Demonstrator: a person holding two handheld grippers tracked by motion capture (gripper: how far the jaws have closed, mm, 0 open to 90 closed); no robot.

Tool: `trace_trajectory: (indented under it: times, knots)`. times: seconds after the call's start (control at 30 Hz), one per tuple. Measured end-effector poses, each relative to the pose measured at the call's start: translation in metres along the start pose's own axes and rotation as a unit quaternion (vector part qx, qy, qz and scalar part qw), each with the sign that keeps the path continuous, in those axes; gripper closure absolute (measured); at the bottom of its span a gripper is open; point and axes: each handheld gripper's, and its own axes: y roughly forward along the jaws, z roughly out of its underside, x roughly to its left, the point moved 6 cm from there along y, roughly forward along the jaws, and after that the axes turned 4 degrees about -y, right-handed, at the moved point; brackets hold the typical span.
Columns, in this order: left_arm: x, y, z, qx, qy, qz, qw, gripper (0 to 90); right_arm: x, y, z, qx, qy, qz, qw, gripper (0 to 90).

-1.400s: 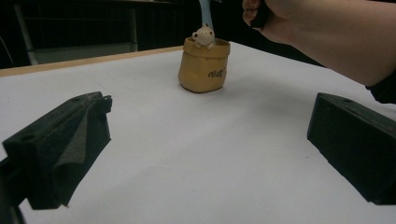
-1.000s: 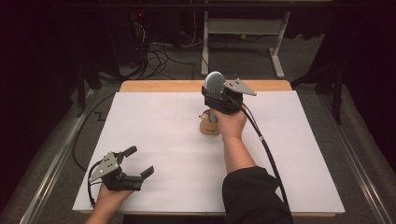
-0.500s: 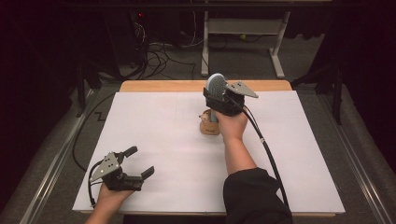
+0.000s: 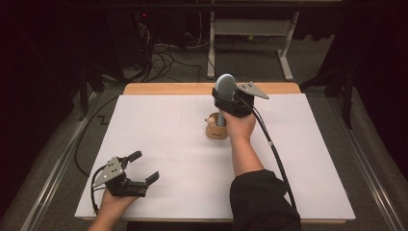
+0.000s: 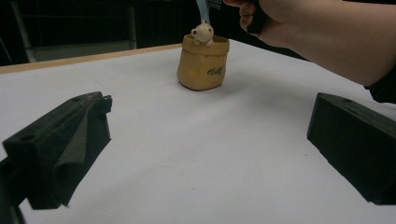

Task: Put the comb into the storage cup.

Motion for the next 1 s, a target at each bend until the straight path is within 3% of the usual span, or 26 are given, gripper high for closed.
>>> trace_trajectory:
  times: [0.73,1.0]
  knots:
    - [0.001,0.000,0.000,-0.004,-0.004,-0.003,1.0000,0.5,-0.011,0.012,0.001,0.005,0.021,0.005,0.9997,19.6]
    - [0.001,0.000,0.000,-0.004,-0.005,-0.003,1.0000,0.5,-0.014,0.015,0.001,0.010,0.012,0.015,0.9998,19.7]
